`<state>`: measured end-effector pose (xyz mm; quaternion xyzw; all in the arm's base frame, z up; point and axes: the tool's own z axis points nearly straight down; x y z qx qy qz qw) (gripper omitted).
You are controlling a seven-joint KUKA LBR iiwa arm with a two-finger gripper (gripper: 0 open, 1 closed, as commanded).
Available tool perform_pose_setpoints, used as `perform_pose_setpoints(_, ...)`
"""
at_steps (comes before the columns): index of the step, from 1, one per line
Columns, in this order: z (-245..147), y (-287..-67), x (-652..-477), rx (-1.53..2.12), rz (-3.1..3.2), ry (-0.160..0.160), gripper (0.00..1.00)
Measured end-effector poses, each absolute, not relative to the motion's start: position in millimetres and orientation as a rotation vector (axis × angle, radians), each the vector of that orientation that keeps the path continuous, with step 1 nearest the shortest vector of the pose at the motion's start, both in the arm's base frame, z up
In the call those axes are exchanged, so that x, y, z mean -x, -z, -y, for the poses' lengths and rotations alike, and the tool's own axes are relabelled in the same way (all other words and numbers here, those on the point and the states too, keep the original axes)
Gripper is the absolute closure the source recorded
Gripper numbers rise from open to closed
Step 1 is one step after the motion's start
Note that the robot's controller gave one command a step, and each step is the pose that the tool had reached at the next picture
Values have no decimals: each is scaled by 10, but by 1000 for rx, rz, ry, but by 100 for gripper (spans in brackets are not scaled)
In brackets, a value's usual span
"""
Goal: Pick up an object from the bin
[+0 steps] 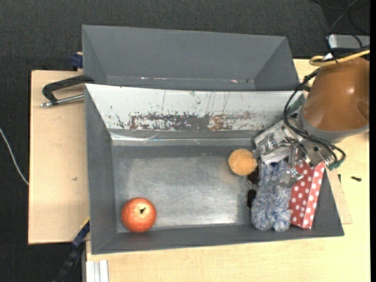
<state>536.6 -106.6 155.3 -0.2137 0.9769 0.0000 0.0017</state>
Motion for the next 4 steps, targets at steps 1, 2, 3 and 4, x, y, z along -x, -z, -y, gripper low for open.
perform_pose_setpoints(1,1038,-742,-5638,588,-3082,2,100)
perform_pose_setpoints(2,1038,-742,-5638,588,-3082,3,100)
perform_pose_setpoints(3,1176,-2776,-5784,876,-3005,7,100)
perform_pose_setpoints(4,1179,-2778,-5790,874,-3004,8,100)
